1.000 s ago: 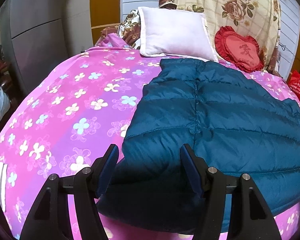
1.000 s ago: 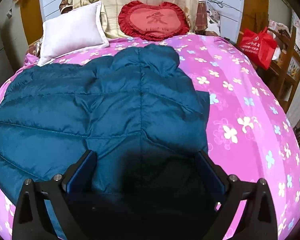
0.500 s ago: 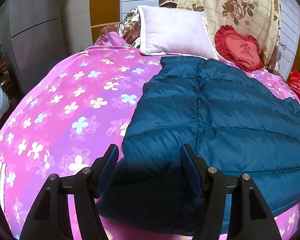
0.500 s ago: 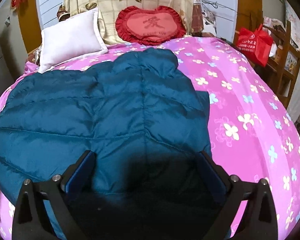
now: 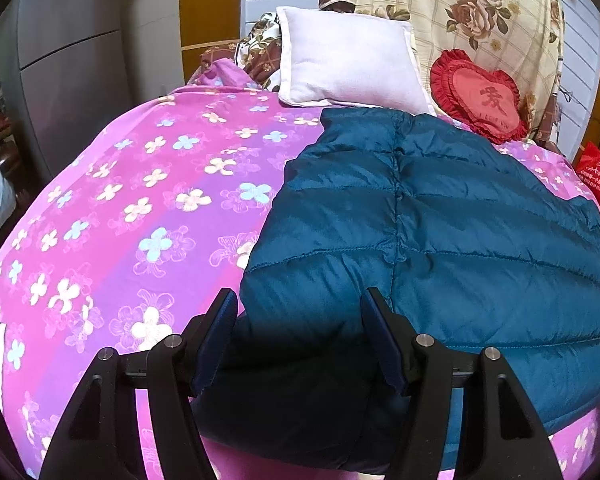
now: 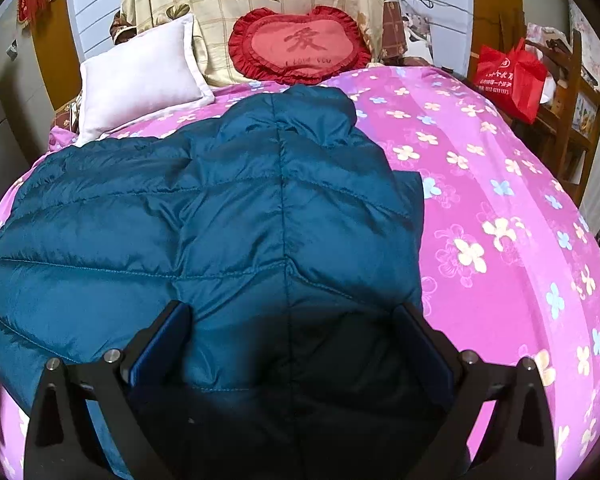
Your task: Fold large clothes
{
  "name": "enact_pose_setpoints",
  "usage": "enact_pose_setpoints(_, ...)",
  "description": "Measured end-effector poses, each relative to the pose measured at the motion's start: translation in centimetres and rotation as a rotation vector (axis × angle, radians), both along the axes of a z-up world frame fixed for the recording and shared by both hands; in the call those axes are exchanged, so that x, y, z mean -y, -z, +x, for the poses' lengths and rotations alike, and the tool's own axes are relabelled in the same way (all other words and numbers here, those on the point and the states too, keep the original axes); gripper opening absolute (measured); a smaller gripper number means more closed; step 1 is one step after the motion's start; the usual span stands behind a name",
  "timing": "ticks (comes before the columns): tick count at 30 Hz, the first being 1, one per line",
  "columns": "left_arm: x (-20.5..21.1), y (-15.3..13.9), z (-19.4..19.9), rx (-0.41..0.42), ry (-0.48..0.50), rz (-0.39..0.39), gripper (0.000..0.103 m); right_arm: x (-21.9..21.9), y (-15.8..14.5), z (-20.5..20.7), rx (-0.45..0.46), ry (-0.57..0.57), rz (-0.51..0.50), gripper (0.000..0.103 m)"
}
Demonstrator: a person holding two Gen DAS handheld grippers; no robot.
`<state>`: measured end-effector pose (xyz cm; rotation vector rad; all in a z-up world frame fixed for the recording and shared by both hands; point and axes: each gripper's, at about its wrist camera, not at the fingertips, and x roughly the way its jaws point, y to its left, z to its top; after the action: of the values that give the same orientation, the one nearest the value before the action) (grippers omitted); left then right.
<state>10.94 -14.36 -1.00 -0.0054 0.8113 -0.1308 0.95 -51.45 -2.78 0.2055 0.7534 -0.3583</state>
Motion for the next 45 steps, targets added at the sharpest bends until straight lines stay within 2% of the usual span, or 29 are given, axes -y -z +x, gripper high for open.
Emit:
enact_pose_setpoints(6, -0.5, 0.0, 0.1, -0.012, 0.002, -0.053, 0.046, 0.3, -0.5, -0.4, 0.013, -0.012, 0.012, 0.103)
enact_pose_setpoints(9, -1.5, -0.3, 1.1, -0.051, 0.011, -0.148, 0.046, 1.1, -1.2, -0.9, 0.047, -0.022, 0.062, 0.103)
enact_pose_setpoints(11, -2.6, -0.3, 2.0, -0.082, 0.007, -0.241, 0.046, 2.4, -1.8, -1.3, 0.078, 0.003, 0.109, 0.103)
enact_pose_setpoints(14, -3.6, 0.5, 3.5, -0.125, 0.003, -0.328, 0.050, 4.2, -2.1, -1.1, 0.085, 0.043, 0.111, 0.103)
enact_pose_setpoints(17, -3.6, 2.0, 5.4, -0.193, 0.032, -0.373, 0.053, 6.7, -0.8, 0.4, 0.033, 0.036, 0.191, 0.103)
enact_pose_setpoints(21, -3.3, 3.3, 7.6, -0.267, 0.074, -0.461, 0.063, 8.9, 0.5, 2.1, 0.025, -0.005, 0.305, 0.103)
enact_pose_setpoints(24, -2.9, 4.1, 9.1, -0.325, 0.105, -0.511, 0.065, 10.2, 1.4, 3.4, 0.002, -0.034, 0.360, 0.103)
enact_pose_setpoints(27, -1.7, 4.1, 9.6, -0.313, 0.149, -0.489, 0.073, 10.5, 1.9, 4.5, -0.010, -0.073, 0.367, 0.103)
enact_pose_setpoints(29, -0.5, 4.0, 9.9, -0.307, 0.180, -0.443, 0.085, 10.9, 2.5, 5.3, -0.025, -0.107, 0.403, 0.103)
enact_pose_setpoints(33, 1.5, 3.7, 10.4, -0.307, 0.175, -0.356, 0.088, 11.2, 2.8, 5.7, -0.025, -0.147, 0.410, 0.103)
enact_pose_setpoints(35, 2.1, 3.7, 10.6, -0.308, 0.183, -0.331, 0.086, 11.0, 2.9, 5.6, -0.008, -0.166, 0.417, 0.101)
enact_pose_setpoints(36, 2.4, 3.6, 10.5, -0.305, 0.188, -0.322, 0.083, 10.8, 2.9, 5.5, 0.002, -0.173, 0.418, 0.091)
enact_pose_setpoints(37, 2.4, 3.5, 10.3, -0.299, 0.196, -0.328, 0.070, 10.6, 2.9, 5.3, 0.018, -0.185, 0.423, 0.083)
enact_pose_setpoints(38, 2.4, 3.3, 9.9, -0.293, 0.207, -0.342, 0.055, 10.2, 2.8, 5.1, 0.035, -0.201, 0.433, 0.068)
enact_pose_setpoints(39, 2.3, 2.9, 9.4, -0.271, 0.214, -0.334, 0.048, 9.8, 2.5, 4.7, 0.056, -0.209, 0.428, 0.057)
enact_pose_setpoints(41, 2.2, 1.7, 8.2, -0.223, 0.246, -0.313, 0.019, 8.6, 1.8, 4.2, 0.074, -0.212, 0.390, 0.045)
enact_pose_setpoints(43, 1.7, 0.5, 7.1, -0.195, 0.261, -0.301, 0.010, 7.9, 0.9, 3.5, 0.090, -0.209, 0.372, 0.037)
enact_pose_setpoints(45, 0.6, -0.6, 5.9, -0.186, 0.261, -0.316, 0.007, 7.6, -0.2, 2.4, 0.114, -0.214, 0.374, 0.030)
